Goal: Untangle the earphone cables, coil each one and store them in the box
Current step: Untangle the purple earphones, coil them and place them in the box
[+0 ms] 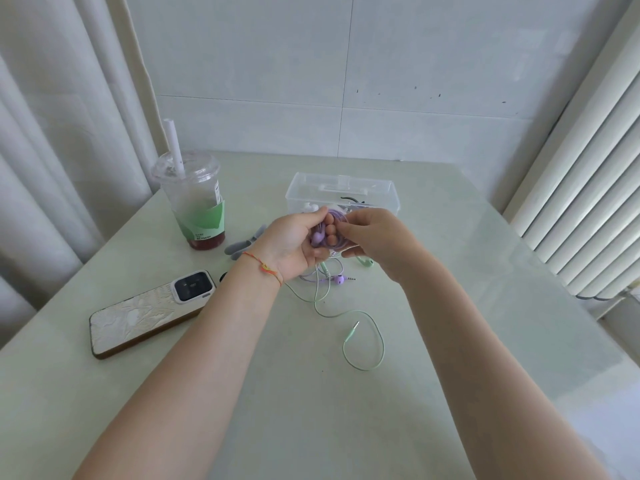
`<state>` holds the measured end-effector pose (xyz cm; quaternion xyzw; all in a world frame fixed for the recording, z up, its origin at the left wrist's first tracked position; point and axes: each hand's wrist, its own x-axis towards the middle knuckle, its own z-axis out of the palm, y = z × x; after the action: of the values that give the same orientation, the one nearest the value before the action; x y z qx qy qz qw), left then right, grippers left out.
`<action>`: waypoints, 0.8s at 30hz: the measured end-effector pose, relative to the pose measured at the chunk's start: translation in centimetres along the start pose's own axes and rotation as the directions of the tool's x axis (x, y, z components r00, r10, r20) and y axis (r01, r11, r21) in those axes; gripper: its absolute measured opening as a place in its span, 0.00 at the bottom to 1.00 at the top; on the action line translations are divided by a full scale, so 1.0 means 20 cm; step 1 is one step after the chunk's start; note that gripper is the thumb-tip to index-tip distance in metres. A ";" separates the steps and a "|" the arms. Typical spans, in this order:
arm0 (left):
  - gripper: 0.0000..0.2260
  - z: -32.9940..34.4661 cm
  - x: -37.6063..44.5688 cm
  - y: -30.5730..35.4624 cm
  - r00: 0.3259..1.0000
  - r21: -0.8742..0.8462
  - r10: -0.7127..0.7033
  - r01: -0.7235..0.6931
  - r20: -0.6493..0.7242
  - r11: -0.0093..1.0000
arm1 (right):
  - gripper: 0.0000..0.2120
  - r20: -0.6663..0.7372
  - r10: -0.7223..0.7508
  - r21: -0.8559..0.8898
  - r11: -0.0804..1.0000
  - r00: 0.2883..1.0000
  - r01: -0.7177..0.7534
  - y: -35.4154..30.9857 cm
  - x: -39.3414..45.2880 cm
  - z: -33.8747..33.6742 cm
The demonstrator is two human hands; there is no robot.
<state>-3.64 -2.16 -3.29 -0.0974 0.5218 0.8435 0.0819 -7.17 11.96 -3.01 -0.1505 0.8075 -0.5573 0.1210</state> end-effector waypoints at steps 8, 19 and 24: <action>0.15 0.01 0.01 -0.01 1.000 -0.062 0.001 0.000 0.011 0.998 | 0.07 -0.116 -0.070 -0.119 0.991 0.991 0.056 -0.02 -0.02 0.03; 0.10 -0.01 -0.01 -0.02 0.992 -0.044 0.002 0.003 0.124 0.999 | 0.08 -0.037 -0.007 -0.275 0.961 0.999 -0.003 -0.05 -0.04 0.03; 0.11 -0.04 -0.01 0.00 0.984 -0.048 -0.087 0.096 0.158 0.994 | 0.10 0.068 -0.026 -0.182 0.982 0.997 0.038 -0.04 -0.05 0.00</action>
<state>-3.31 -2.87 -3.60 -0.0575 0.4851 0.8581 0.1582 -6.14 11.97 -2.17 -0.1920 0.8486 -0.4772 0.1238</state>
